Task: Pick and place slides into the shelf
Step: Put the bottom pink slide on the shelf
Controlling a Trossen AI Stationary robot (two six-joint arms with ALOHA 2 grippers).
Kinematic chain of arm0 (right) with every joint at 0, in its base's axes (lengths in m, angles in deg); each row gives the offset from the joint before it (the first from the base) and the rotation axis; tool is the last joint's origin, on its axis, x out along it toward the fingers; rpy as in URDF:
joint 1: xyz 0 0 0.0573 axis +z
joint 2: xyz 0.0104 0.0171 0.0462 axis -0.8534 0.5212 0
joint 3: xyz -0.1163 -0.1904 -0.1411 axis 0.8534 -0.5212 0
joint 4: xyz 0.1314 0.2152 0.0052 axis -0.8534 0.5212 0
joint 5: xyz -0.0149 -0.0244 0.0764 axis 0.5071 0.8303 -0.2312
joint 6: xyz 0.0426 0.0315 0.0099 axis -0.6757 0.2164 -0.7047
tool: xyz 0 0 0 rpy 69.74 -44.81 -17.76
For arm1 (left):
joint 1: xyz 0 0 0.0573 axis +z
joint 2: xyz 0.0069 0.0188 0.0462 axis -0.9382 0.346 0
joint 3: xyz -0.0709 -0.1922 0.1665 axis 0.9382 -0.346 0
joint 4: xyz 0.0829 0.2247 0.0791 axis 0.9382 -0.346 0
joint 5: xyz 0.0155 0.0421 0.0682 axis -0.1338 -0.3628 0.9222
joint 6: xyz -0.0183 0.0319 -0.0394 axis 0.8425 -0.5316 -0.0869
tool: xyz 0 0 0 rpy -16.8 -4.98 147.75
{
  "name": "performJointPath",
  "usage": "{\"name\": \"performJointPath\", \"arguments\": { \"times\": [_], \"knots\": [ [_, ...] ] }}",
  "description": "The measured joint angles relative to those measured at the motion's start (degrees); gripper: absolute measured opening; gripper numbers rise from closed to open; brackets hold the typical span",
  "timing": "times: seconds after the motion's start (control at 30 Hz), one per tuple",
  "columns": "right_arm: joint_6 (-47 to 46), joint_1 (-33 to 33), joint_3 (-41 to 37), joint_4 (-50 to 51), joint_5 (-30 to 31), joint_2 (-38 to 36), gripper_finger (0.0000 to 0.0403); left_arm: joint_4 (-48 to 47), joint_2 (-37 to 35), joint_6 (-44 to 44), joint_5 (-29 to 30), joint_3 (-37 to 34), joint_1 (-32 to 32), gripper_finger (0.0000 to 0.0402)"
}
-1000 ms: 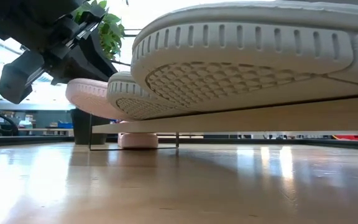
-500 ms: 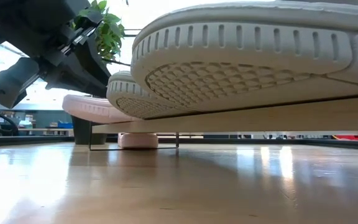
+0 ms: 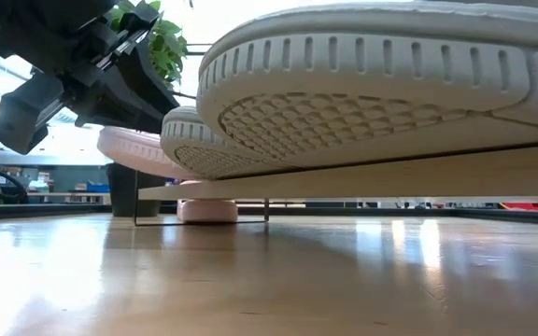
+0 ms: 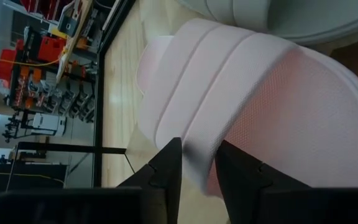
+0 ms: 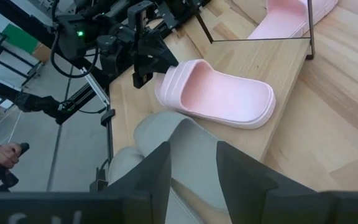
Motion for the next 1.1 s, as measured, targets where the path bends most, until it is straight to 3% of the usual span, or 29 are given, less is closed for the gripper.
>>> {"name": "performJointPath", "arguments": {
  "times": [0.17,0.33,0.7,1.1],
  "knots": [
    [0.05,0.00,0.00,0.00,0.01,0.00,0.0133,-0.09,0.00,-0.10,0.00,0.00,0.07,0.0082],
    [0.04,-0.02,0.00,0.00,0.00,0.00,0.0133,-0.15,-0.02,-4.43,3.39,0.09,0.07,0.0015],
    [0.02,0.00,0.00,-0.02,0.25,0.00,0.0133,-3.24,-0.02,-11.30,7.15,7.96,0.39,0.0006],
    [0.50,0.00,0.00,-0.05,1.34,0.00,0.0133,-12.48,-0.04,-8.93,7.80,11.98,0.37,0.0005]
  ]
}}
